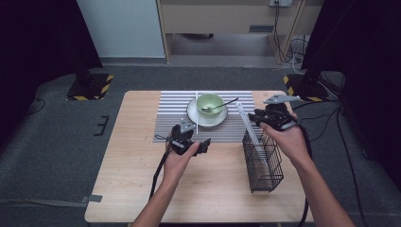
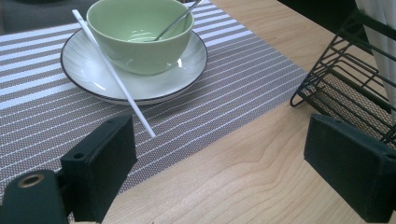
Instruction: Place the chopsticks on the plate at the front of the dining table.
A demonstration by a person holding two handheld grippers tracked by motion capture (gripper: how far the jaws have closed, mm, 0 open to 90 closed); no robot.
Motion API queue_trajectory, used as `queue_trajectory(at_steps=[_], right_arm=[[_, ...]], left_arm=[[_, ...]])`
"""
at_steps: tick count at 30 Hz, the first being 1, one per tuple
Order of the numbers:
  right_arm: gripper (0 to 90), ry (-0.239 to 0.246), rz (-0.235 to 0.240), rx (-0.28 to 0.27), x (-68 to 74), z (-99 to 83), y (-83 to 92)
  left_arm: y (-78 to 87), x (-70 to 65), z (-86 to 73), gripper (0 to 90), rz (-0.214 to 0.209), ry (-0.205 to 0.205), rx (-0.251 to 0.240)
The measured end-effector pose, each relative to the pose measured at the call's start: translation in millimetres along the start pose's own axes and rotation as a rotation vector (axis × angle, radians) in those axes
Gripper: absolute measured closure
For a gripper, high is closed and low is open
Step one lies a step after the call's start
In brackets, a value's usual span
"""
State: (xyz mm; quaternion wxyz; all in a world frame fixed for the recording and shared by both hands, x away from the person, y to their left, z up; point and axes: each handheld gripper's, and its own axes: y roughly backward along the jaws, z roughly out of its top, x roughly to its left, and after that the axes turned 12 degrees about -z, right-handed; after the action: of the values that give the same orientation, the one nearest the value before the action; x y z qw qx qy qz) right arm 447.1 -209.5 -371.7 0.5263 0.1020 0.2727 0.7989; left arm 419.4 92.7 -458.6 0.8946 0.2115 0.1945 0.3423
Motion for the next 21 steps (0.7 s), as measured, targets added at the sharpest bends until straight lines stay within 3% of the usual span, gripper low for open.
queue_trajectory(at_steps=[6, 15, 21], right_arm=[[62.6, -0.005, -0.007, 0.007, 13.0, 2.0, -8.8], [62.7, 0.023, -0.036, 0.043, 23.7, 1.5, -19.7], [67.6, 0.033, -0.064, 0.051, 25.0, 0.5, -22.7]], left_arm=[[-0.4, -0.4, -2.1, 8.6, -0.015, -0.002, 0.008], [2.3, 1.1, -2.4, 8.9, -0.018, 0.001, 0.003], [3.9, 3.9, -4.3, 9.0, -0.014, 0.007, 0.004]])
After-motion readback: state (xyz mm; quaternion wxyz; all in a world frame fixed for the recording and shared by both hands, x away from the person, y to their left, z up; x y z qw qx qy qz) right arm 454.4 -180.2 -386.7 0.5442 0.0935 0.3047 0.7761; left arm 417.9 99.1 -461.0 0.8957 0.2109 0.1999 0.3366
